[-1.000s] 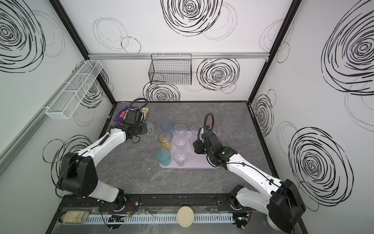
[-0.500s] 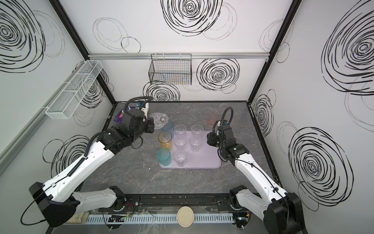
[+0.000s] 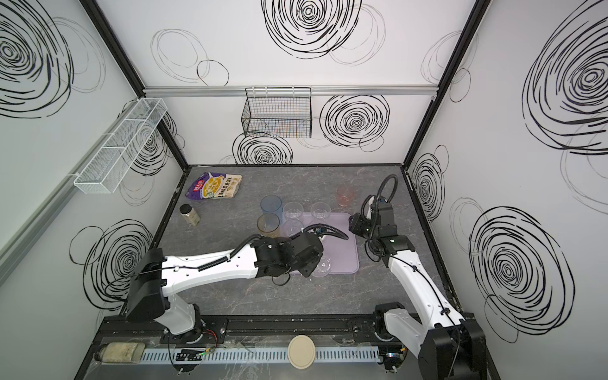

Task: Place the glasses into the tray
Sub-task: Place the glass on the tray.

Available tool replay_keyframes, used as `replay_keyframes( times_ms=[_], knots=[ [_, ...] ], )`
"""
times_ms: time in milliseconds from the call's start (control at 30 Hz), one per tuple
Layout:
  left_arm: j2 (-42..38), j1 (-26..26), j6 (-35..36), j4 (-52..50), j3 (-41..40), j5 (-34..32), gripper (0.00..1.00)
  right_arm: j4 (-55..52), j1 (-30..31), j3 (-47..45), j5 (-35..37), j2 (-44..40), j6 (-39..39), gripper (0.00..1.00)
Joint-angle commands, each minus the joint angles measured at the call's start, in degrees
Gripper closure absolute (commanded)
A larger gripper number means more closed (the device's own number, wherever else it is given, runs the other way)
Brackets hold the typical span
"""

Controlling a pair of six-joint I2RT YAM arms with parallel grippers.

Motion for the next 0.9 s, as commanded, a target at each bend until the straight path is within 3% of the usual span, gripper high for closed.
replay_keyframes(
  times_ms=[0,667,733,867],
  knots=[
    [0.6,1.62,1.15,3.01,1.32,0.36,1.0,0.43,-0.05,-1.24,-0.73,-1.08,-0.13,0.48],
    [10.31,6.3,6.18,1.01,5.25,2.73,1.0,2.33,0.97,-3.85,-1.29,-0.6,0.65,0.48],
    [10.46,6.49,6.42,0.57,5.67,3.06,0.98,2.35,1.19,-3.77,-1.04,-0.45,0.58,0.48],
    [10.4,6.65,7.04,0.02,6.49,3.0,0.82,2.65,1.5,-3.71,-0.78,-0.06,0.62,0.48]
  ],
)
